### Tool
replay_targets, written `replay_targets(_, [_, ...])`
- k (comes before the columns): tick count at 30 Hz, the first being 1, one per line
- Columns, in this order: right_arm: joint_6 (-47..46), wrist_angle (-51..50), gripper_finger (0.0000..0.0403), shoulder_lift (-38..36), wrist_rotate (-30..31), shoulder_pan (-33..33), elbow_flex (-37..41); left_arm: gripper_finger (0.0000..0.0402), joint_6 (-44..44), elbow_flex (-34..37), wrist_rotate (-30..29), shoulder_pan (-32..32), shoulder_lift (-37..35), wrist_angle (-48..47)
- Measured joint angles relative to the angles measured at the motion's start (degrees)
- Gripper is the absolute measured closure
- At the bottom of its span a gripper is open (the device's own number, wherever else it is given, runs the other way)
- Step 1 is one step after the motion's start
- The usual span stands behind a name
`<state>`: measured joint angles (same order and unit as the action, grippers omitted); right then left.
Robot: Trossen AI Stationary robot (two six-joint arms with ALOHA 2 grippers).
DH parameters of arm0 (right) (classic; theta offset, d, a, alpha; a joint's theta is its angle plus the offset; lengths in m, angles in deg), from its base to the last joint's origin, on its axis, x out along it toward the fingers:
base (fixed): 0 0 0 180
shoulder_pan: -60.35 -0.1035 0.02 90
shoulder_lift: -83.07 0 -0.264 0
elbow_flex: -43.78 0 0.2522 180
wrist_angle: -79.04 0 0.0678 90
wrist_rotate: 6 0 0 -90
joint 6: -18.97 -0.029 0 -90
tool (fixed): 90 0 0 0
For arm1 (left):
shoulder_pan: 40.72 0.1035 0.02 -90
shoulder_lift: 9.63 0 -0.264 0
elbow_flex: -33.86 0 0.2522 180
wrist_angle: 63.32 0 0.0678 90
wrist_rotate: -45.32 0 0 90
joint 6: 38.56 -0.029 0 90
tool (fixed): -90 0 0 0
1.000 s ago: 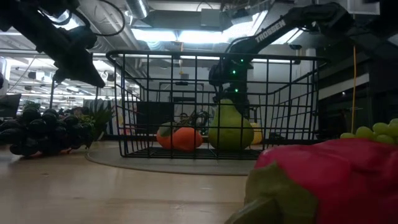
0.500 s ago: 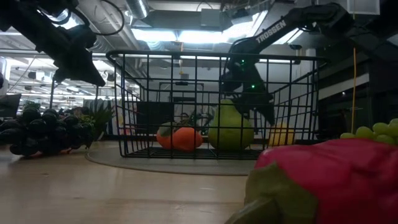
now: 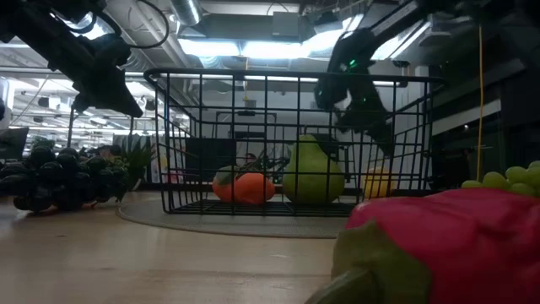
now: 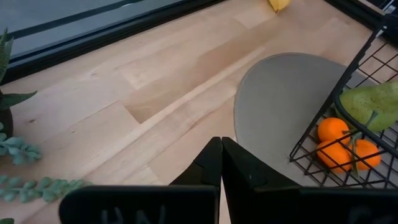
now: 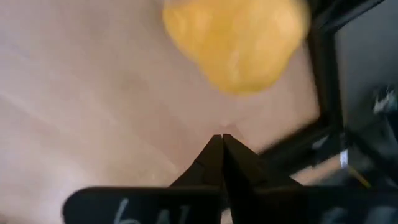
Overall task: Build produce basket
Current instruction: Put the yellow pear into the black wire basket
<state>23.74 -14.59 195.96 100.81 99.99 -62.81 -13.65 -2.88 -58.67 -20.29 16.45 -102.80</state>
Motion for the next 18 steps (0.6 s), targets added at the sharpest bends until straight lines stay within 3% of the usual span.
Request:
replay_targets(5, [0.80, 19.71, 0.0384, -8.38, -4.77, 0.07, 8.20, 0.0401, -0.02, 0.00, -0.22, -0.01, 0.04, 0.00])
replay_targets(10, [4.56, 35.95, 0.0382, -9.85, -7.49, 1.82, 14.79, 0.0401, 0.00, 0.00, -0.34, -0.01, 0.04, 0.01])
replay_targets(18, [4.31, 44.29, 0.0382, -8.66, -5.67, 4.01, 22.55, 0.0401, 0.11, -0.02, -0.40, 0.01, 0.04, 0.03])
